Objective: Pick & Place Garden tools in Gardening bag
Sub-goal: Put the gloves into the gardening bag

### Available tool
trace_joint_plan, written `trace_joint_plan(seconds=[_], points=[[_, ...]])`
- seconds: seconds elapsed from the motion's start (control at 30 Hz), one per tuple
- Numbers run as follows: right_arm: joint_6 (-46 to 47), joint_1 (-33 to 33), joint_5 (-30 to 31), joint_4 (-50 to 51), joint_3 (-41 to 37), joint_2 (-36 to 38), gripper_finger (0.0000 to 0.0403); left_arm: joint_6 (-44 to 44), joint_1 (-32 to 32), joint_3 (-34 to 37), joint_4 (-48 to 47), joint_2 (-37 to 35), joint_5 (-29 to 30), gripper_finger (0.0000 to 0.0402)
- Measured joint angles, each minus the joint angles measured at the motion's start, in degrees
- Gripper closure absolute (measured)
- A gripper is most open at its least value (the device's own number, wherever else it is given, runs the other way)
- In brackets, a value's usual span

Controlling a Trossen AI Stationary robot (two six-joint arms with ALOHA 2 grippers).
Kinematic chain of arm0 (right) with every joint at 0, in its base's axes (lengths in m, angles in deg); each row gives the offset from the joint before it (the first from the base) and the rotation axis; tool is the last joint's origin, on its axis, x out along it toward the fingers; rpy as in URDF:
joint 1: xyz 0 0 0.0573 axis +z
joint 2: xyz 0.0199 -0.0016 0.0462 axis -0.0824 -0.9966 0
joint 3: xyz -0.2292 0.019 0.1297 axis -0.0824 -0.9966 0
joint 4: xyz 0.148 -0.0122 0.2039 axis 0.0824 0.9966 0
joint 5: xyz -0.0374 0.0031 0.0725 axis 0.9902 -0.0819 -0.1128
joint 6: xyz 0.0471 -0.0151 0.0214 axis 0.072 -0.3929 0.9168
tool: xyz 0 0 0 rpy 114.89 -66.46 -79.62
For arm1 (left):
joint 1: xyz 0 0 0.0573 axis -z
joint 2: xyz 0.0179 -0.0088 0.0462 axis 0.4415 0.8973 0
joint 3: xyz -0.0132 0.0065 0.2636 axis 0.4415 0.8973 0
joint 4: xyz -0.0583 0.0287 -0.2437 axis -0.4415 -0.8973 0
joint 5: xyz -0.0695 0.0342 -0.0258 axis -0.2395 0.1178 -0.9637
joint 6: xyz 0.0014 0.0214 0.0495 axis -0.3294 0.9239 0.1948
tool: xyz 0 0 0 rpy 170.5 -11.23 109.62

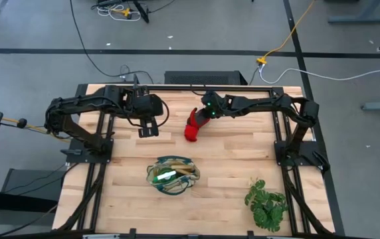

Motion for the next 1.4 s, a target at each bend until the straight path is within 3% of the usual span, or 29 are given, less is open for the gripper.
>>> trace_joint_plan(seconds=[0.4,0.9,1.4], points=[[2.8,1.3,1.6,0.0,0.0,-0.1,0.0232,0.1,0.0,0.0,0.1,0.0,0.0,0.0339],[7.5,1.6,1.5,-6.0,0.1,-6.6,0.0152,0.1,0.0,0.0,0.3,0.0,0.0,0.0339],[7.5,2.4,1.5,-7.6,0.1,-7.1,0.0133,0.1,0.0,0.0,0.4,0.0,0.0,0.0339]])
